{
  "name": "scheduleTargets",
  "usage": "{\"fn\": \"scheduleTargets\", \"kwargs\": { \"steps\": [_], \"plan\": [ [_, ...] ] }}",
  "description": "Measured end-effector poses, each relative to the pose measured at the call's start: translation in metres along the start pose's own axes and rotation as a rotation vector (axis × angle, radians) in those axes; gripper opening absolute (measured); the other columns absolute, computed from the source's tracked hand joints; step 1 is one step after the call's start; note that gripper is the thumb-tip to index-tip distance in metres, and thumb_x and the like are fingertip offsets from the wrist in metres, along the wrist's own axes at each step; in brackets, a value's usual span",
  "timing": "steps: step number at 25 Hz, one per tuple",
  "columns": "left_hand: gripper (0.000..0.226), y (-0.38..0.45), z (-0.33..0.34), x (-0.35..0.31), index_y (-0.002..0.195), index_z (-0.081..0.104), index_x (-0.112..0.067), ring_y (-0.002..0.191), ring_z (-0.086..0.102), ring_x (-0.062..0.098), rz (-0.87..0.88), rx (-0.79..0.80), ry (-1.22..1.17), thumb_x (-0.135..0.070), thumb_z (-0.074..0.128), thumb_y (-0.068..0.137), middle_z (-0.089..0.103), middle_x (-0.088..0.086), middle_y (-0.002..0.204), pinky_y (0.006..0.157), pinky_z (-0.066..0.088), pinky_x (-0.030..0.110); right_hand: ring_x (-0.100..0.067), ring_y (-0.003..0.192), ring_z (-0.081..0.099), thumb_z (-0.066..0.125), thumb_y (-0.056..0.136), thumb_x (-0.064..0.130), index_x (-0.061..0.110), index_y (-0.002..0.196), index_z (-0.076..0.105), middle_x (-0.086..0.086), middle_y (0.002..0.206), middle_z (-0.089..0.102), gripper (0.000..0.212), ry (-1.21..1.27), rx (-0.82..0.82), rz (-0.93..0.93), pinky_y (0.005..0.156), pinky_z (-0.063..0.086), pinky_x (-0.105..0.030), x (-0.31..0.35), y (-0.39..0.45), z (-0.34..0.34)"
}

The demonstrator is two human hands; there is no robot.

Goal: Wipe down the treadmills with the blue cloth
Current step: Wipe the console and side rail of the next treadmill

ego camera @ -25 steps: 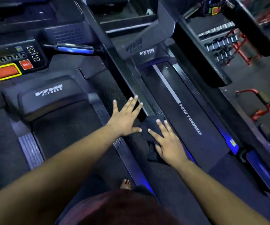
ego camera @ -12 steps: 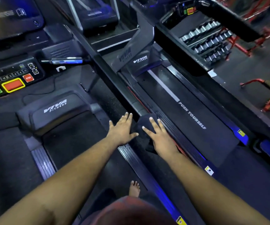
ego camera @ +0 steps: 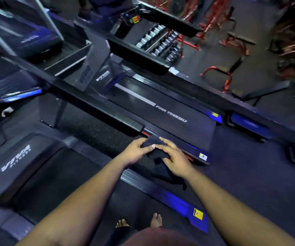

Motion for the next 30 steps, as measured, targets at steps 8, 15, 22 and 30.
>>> {"fn": "scheduleTargets", "kwargs": {
  "steps": [8,15,22,30],
  "plan": [
    [0.008,-0.011,0.169,-0.085,0.092,0.067,-0.015,0.071,0.056,0.009,0.191,0.282,0.238,-0.022,0.069,0.09,0.063,-0.004,0.078,0.064,0.044,0.026,-0.006,0.125,0.049,0.079,0.068,0.051,0.032,0.113,0.055,0.006,0.134,0.047,0.054,0.375,-0.362,0.241,0.101,0.044,-0.026,-0.045,-0.131,-0.115],
    [0.019,-0.043,0.352,-0.11,0.088,0.066,-0.011,0.07,0.05,0.005,0.301,0.457,0.36,-0.027,0.069,0.078,0.058,-0.01,0.074,0.066,0.041,0.023,-0.005,0.129,0.051,0.076,0.085,0.037,0.041,0.127,0.057,0.006,0.136,0.058,0.046,0.373,-0.412,0.32,0.113,0.041,-0.038,-0.098,-0.284,-0.191],
    [0.054,-0.055,0.493,-0.085,0.113,0.056,-0.026,0.085,0.059,0.007,0.353,0.428,0.395,-0.052,0.077,0.07,0.065,-0.004,0.1,0.081,0.052,0.03,-0.003,0.074,0.055,0.077,0.085,0.028,0.021,0.092,0.059,0.007,0.082,0.063,0.02,0.336,-0.704,0.413,0.07,0.046,-0.03,-0.14,-0.432,-0.266],
    [0.014,-0.045,0.644,-0.085,0.09,0.069,-0.027,0.071,0.064,0.009,0.489,0.561,0.557,-0.038,0.072,0.081,0.072,-0.004,0.08,0.071,0.054,0.04,-0.001,0.074,0.057,0.08,0.081,0.037,0.022,0.093,0.057,0.009,0.083,0.062,0.03,0.209,-0.957,0.61,0.064,0.044,-0.019,-0.191,-0.563,-0.328]
  ]
}}
Point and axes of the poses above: each hand's wrist, its own y-axis towards the middle knuckle, its own z-axis out of the palm, x = y × z, the point moved 8 cm from there along y, towards the middle knuckle
